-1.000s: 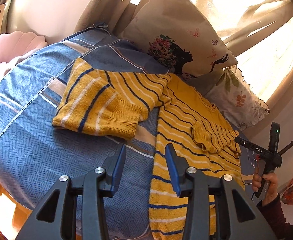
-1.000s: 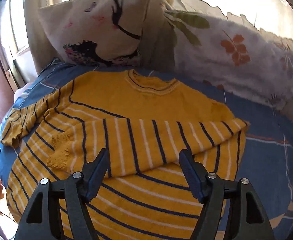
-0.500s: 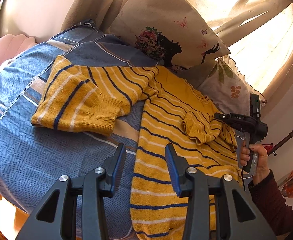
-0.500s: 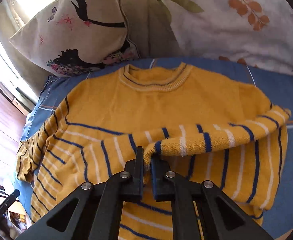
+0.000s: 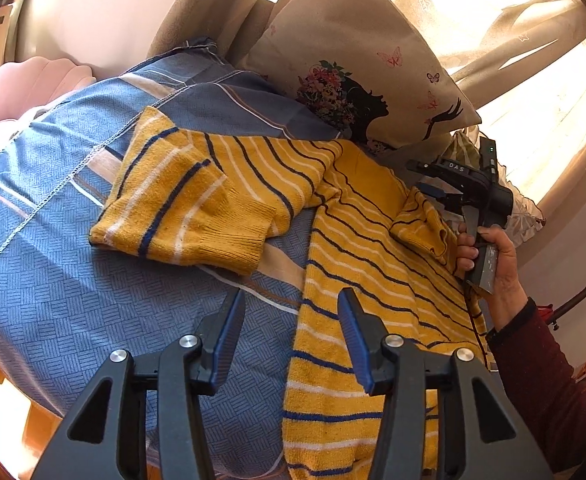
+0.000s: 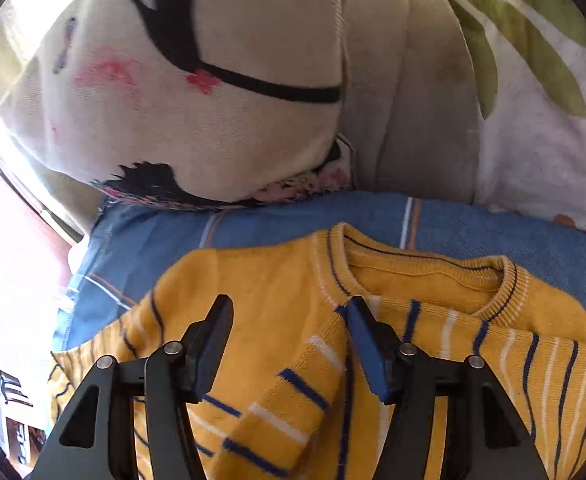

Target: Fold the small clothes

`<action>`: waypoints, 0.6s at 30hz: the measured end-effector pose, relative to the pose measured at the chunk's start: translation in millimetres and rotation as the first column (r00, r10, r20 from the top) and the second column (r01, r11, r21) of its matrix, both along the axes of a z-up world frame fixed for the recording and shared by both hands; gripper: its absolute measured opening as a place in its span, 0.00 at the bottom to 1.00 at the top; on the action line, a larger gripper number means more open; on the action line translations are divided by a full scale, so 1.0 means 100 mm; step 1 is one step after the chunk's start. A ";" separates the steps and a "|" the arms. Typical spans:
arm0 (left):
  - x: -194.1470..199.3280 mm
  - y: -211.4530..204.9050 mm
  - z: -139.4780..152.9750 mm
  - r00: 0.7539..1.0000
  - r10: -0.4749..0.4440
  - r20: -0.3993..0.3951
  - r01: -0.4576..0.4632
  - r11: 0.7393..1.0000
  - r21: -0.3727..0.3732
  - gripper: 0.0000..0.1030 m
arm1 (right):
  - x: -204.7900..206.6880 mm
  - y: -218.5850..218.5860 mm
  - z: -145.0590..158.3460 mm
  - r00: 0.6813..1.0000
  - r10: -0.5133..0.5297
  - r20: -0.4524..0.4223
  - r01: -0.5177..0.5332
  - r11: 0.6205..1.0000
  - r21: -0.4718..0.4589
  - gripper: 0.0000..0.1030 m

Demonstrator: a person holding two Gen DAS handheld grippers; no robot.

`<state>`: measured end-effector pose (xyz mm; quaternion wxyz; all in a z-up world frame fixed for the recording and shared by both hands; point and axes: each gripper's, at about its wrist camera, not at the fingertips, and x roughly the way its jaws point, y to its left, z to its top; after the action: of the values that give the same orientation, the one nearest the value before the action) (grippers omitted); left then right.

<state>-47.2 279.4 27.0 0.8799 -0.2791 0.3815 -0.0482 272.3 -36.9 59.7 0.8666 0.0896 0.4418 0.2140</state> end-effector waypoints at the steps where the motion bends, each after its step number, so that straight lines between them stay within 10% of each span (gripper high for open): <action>1: -0.01 0.02 -0.01 1.000 0.004 0.000 -0.004 1.000 -0.004 0.45 | -0.08 0.01 0.07 1.000 0.012 0.016 -0.012 1.000 0.010 0.65; 9: -0.05 0.12 -0.09 1.000 0.006 -0.011 -0.007 1.000 -0.026 0.46 | -0.90 -0.36 0.21 0.994 -0.048 0.098 0.054 0.997 -0.058 0.66; 18: -0.07 0.06 -0.09 1.000 -0.018 -0.002 0.018 0.999 -0.033 0.46 | -1.13 -0.51 -0.27 0.998 0.023 -0.060 -0.022 1.000 0.009 0.59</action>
<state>-54.5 285.8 18.1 0.8742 -0.2903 0.3842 -0.0621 159.4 -88.1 33.0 0.8500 0.0946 0.4678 0.2228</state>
